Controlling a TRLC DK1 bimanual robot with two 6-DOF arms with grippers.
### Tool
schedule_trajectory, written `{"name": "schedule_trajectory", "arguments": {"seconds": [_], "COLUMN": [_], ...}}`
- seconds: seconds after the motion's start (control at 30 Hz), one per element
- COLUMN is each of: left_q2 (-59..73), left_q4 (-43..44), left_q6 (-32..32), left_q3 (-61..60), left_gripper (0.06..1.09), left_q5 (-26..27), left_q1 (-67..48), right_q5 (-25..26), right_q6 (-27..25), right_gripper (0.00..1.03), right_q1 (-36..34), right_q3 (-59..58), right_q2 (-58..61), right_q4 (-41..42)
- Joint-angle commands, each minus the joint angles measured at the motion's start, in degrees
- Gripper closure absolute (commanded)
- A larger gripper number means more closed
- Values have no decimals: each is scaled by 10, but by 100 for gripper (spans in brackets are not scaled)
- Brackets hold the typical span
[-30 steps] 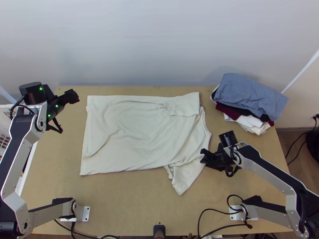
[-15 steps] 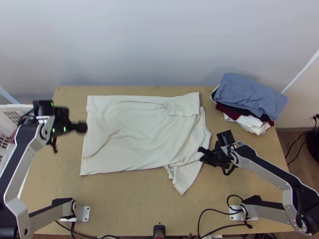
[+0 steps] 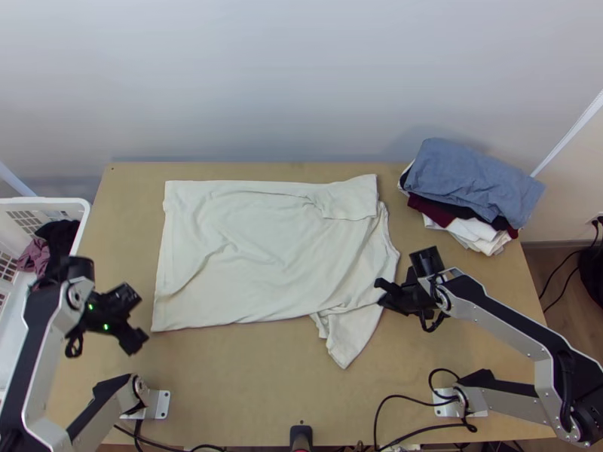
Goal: Fold the t-shirt
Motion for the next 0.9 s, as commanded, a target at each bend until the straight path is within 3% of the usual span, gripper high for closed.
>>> {"name": "schedule_trajectory", "arguments": {"seconds": [0.0,0.1,0.27,0.37,0.4,0.87], "left_q2": [-21,-30,-41,-39,-37,-2], "left_q4": [6,36,74,114,127,148], "left_q6": [40,29,22,3,-7,-52], "left_q3": [-46,-74,-97,-99,-98,-94], "left_gripper": [15,32,35,55,57,57], "left_q5": [0,0,0,1,1,5], "left_q1": [-5,-12,-14,-16,-20,-64], "right_q5": [9,9,10,10,10,13], "right_q6": [1,1,0,0,0,0], "right_gripper": [100,100,100,100,100,100], "right_q1": [3,3,3,3,4,7], "right_q3": [-22,-22,-25,-24,-23,-25], "right_q2": [0,0,2,7,9,15], "right_q4": [-4,-4,-4,-3,-3,-3]}}
